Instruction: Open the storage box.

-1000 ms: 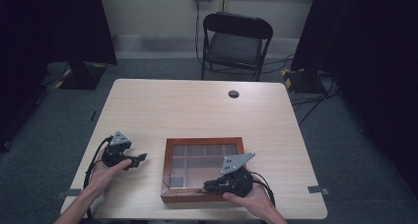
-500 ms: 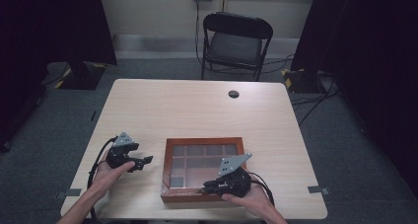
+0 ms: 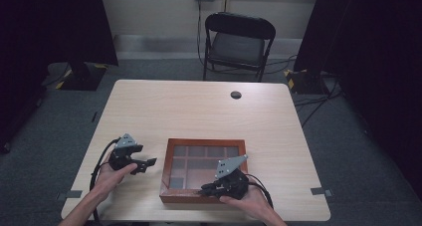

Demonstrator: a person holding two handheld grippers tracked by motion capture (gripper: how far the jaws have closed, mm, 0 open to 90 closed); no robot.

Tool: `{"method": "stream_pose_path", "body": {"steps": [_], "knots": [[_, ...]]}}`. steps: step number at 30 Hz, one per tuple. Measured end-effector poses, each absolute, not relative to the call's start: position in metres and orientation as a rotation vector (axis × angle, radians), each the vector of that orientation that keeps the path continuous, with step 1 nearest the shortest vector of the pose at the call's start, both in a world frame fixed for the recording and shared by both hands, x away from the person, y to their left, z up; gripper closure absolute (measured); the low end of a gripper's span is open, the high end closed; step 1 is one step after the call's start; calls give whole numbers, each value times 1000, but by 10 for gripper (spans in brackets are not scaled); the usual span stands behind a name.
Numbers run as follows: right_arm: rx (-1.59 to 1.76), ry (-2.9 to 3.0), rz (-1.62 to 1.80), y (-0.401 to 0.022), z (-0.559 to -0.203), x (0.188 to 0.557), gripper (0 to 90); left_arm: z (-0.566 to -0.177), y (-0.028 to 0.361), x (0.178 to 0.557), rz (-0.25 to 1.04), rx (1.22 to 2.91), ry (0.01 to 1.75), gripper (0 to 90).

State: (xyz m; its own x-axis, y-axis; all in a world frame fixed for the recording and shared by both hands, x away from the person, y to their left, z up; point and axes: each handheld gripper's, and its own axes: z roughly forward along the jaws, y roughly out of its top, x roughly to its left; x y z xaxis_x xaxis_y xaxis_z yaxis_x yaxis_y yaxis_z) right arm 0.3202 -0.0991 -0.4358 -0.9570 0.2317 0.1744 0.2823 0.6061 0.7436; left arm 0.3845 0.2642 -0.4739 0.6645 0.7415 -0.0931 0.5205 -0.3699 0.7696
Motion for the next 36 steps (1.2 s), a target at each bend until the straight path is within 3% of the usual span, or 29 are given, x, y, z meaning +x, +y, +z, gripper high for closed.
{"method": "stream_pose_path", "body": {"steps": [36], "knots": [[-463,-2698,-1382,-104,-397,331,825,-464,248,374,215,2027,796,164]]}}
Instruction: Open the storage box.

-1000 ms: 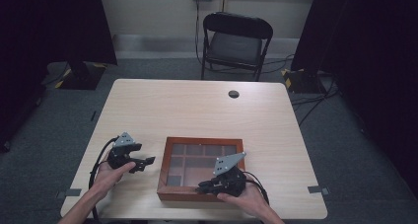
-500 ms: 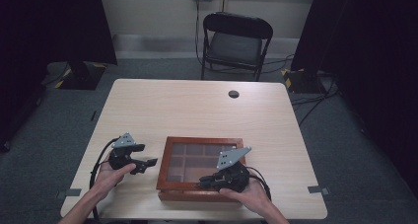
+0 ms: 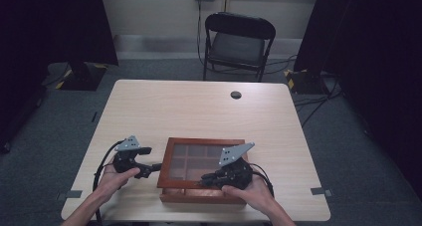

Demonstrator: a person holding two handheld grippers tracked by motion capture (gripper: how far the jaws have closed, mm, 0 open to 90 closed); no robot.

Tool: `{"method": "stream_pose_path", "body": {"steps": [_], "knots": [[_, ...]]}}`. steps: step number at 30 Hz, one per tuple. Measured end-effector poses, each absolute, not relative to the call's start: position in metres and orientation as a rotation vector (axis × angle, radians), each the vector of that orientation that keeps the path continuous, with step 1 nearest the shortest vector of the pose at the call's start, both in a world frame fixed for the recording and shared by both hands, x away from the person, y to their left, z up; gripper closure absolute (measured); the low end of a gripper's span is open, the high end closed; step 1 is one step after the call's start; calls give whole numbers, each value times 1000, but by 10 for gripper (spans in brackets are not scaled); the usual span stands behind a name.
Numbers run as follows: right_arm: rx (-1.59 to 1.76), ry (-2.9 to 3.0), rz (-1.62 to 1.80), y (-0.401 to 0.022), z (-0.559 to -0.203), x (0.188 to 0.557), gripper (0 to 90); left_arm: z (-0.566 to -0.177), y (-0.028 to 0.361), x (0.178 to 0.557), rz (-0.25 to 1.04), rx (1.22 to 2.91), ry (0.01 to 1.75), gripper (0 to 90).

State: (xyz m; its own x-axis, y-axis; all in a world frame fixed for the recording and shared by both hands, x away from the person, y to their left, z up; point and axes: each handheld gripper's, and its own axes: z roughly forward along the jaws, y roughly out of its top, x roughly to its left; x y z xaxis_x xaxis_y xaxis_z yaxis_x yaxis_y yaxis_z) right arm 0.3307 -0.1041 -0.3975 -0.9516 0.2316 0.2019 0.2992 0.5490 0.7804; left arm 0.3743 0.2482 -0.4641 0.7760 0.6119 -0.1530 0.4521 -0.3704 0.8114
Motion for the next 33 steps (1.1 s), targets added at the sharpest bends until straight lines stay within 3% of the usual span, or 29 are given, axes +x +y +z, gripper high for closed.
{"method": "stream_pose_path", "body": {"steps": [20,21,27,30,33], "knots": [[-464,-2698,-1379,-107,-391,333,807,-462,231,366,256,2043,681,175],[-476,-2700,-1386,-110,-390,332,734,-461,232,366,254,2034,683,175],[-540,-2700,-1442,-127,-385,331,587,-459,233,366,261,2031,685,176],[-643,-2693,-1487,-146,-386,331,438,-456,233,366,267,2009,686,184],[-737,-2678,-1522,-158,-388,331,350,-454,233,365,256,1989,693,203]]}}
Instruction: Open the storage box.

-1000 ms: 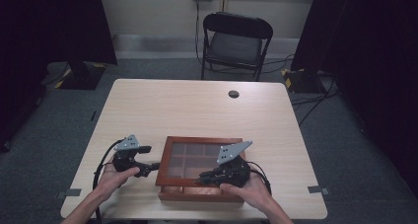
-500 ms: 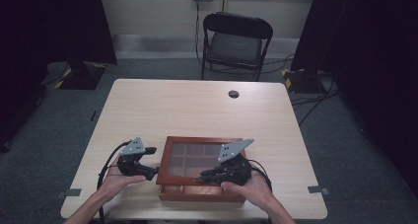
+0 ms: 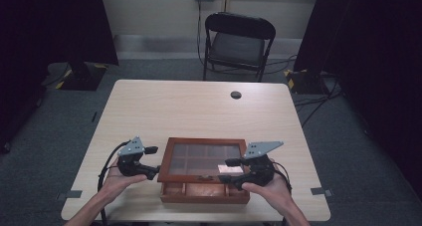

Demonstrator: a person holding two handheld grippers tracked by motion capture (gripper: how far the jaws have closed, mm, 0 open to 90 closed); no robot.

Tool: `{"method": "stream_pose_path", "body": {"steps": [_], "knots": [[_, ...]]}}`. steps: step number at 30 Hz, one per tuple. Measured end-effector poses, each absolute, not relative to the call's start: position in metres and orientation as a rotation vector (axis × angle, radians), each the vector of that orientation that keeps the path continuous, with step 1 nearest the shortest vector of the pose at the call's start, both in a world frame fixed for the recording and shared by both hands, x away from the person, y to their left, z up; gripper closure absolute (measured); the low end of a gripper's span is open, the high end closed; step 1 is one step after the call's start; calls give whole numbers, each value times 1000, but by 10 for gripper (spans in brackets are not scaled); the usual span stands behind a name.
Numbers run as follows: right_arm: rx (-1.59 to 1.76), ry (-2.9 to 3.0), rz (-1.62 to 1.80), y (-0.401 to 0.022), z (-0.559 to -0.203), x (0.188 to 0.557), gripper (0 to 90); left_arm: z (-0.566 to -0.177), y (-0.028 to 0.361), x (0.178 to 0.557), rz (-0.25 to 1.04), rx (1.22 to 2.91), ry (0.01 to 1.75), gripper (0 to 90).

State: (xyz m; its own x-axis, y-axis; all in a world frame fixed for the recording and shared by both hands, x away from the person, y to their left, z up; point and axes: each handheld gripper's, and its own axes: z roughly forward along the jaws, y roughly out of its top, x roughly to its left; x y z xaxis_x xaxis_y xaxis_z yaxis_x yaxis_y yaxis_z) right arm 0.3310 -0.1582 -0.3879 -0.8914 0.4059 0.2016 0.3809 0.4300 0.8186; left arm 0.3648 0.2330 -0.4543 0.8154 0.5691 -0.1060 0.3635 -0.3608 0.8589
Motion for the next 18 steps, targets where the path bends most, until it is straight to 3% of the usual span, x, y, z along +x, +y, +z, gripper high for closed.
{"method": "stream_pose_path", "body": {"steps": [5,18], "knots": [[779,2558,1532,-173,-388,332,272,-450,230,362,251,1978,675,230],[777,2508,1576,-184,-379,331,233,-438,226,364,251,1937,664,209]]}}
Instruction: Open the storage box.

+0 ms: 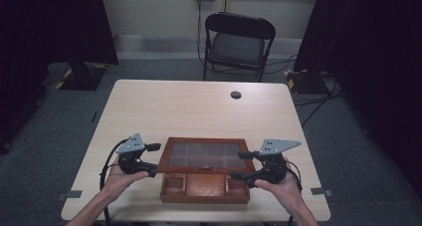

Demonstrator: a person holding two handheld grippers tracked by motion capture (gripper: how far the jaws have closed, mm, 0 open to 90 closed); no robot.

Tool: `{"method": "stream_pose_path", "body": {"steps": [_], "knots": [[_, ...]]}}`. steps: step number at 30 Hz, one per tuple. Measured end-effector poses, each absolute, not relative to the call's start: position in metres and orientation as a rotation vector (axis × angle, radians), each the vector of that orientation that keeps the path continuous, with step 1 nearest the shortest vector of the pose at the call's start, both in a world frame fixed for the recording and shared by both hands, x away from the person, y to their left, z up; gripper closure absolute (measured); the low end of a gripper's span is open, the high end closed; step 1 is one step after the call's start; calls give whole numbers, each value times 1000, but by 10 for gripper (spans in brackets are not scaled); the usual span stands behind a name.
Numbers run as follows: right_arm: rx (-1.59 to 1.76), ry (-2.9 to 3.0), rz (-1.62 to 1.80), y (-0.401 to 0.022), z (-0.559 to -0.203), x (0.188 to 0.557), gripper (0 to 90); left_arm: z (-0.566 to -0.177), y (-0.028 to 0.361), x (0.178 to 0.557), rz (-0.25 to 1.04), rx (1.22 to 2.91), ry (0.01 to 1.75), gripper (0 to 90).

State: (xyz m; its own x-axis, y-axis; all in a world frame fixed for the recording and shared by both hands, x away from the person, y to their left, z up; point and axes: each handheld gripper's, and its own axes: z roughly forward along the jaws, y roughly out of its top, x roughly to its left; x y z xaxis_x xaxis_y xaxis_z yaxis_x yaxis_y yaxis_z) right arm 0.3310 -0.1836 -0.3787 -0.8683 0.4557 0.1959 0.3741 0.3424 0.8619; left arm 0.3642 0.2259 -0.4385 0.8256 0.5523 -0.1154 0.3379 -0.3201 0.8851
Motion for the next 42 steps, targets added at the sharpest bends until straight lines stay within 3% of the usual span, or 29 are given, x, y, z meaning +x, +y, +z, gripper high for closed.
{"method": "stream_pose_path", "body": {"steps": [5,9,27,31,37,42], "knots": [[768,2493,1588,-184,-375,331,216,-435,223,365,228,1922,651,212],[775,2488,1576,-186,-375,332,199,-430,222,367,212,1882,643,268],[780,2441,1485,-185,-379,351,190,-413,221,375,210,1856,624,291],[802,2420,1497,-186,-381,358,237,-411,218,377,205,1850,615,292],[778,2368,1561,-188,-378,360,410,-410,215,381,196,1829,620,334],[777,2365,1567,-188,-377,362,415,-410,215,384,192,1831,629,350]]}}
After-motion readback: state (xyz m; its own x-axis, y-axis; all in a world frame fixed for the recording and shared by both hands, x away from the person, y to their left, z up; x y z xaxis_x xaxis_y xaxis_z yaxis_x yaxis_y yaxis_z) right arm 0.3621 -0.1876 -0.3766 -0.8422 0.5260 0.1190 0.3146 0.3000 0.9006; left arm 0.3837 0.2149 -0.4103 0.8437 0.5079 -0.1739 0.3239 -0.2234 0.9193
